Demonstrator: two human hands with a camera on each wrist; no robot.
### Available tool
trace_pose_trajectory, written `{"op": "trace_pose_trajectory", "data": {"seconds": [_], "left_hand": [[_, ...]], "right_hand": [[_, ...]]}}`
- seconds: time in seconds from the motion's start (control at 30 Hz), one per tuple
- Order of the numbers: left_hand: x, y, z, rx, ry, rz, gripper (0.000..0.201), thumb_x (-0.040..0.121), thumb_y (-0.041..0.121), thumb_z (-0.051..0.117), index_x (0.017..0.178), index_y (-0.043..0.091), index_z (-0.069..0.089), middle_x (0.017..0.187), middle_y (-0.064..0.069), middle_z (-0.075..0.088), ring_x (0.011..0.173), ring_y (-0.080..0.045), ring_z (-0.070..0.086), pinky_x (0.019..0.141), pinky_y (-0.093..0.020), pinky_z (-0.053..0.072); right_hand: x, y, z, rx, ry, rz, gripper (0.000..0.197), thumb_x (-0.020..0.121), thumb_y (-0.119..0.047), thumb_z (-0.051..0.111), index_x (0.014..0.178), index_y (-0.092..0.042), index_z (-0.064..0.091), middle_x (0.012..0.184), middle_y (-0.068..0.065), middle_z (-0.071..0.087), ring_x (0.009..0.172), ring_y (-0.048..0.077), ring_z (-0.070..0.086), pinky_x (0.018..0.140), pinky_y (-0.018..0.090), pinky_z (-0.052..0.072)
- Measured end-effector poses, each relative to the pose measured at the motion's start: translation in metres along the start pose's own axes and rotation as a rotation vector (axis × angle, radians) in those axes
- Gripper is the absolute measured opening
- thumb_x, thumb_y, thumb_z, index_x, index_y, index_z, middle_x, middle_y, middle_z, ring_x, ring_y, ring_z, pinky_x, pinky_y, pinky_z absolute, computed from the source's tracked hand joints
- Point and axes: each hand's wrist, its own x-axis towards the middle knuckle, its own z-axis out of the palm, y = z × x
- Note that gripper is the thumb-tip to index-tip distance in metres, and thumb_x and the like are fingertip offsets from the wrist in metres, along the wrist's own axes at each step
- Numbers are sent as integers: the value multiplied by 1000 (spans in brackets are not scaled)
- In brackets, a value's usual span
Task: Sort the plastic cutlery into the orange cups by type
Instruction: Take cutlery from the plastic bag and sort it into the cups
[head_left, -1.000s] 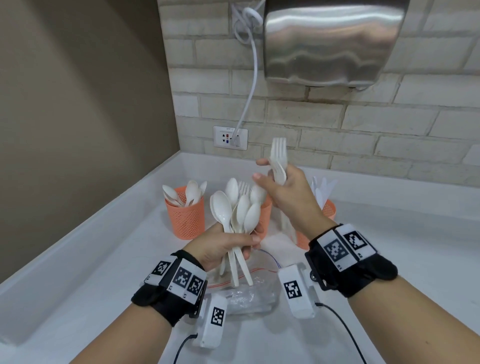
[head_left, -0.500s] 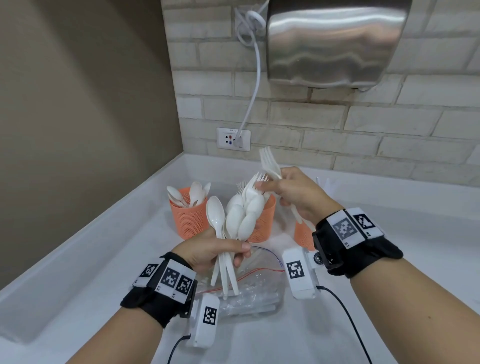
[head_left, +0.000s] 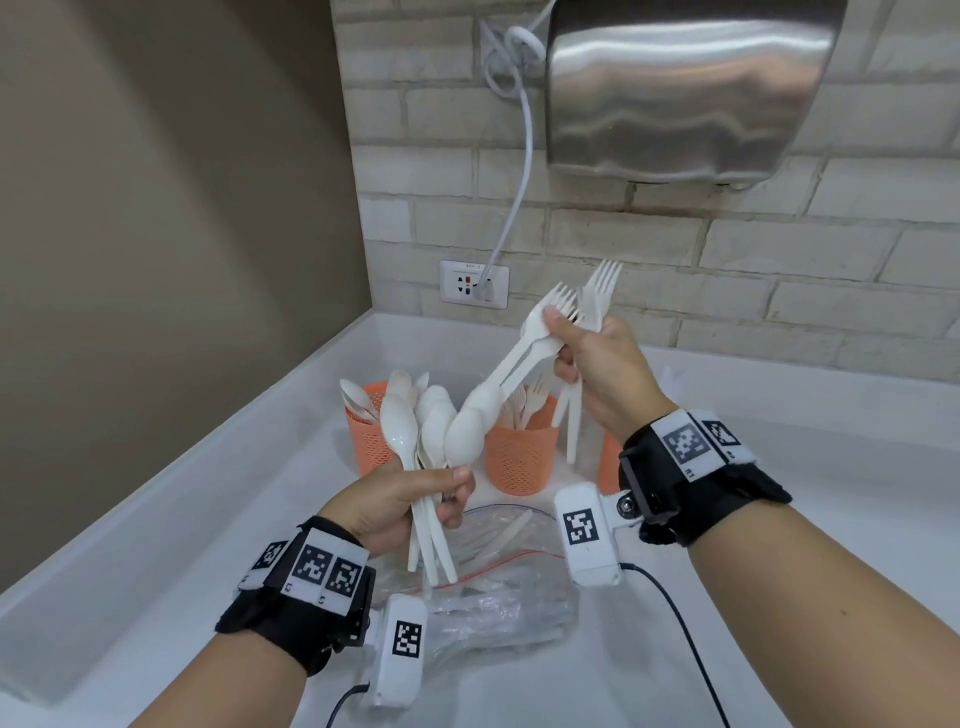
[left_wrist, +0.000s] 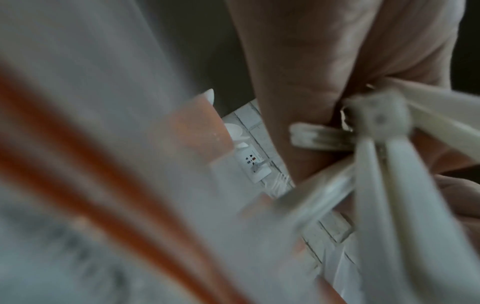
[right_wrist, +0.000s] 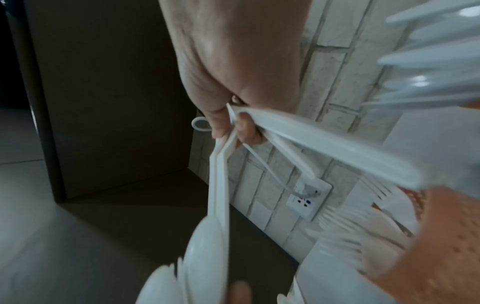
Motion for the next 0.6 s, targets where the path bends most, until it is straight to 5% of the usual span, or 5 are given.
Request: {"op": "trace_pose_trajectory", "data": {"seconds": [0.13, 0.3, 0.4, 0.47, 0.6], "left_hand": [[-1, 0, -10, -30, 43, 11, 36, 57, 32, 87, 73, 12, 62, 60, -1, 55, 45, -9, 43, 51, -22, 40], [0, 0, -13, -131, 147, 37, 34, 79, 21, 67, 113, 17, 63, 58, 0, 51, 46, -9, 39, 51, -22, 38], [4, 2, -10, -151, 175, 22, 25, 77, 26, 68, 98, 13, 63, 56, 1, 49, 45, -9, 41, 49, -21, 40], [7, 3, -9, -163, 181, 2, 29, 72, 32, 74, 84, 12, 56, 58, 0, 51, 46, -10, 45, 50, -22, 45], [9, 6, 0, -166, 242, -15, 18, 87, 27, 58, 79, 13, 51, 65, -2, 57, 52, -13, 53, 56, -27, 52]], "right_hand": [[11, -6, -2, -17, 151, -109, 26, 92, -13, 57, 68, -18, 49, 56, -4, 40, 42, 5, 31, 40, 18, 26], [25, 0, -4, -368, 304, -366, 9, 91, -16, 57, 82, -16, 56, 77, 0, 57, 68, 11, 52, 64, 21, 42], [28, 13, 1, -608, 239, -493, 8, 91, -16, 57, 86, -9, 59, 81, 8, 53, 67, 13, 47, 61, 24, 37], [30, 29, 4, -709, 150, -431, 15, 90, -16, 60, 92, -1, 64, 78, 6, 54, 65, 15, 48, 60, 25, 39], [32, 62, 1, -870, -9, -72, 12, 86, -12, 64, 92, -3, 67, 63, -2, 52, 54, 15, 51, 59, 34, 49]]}}
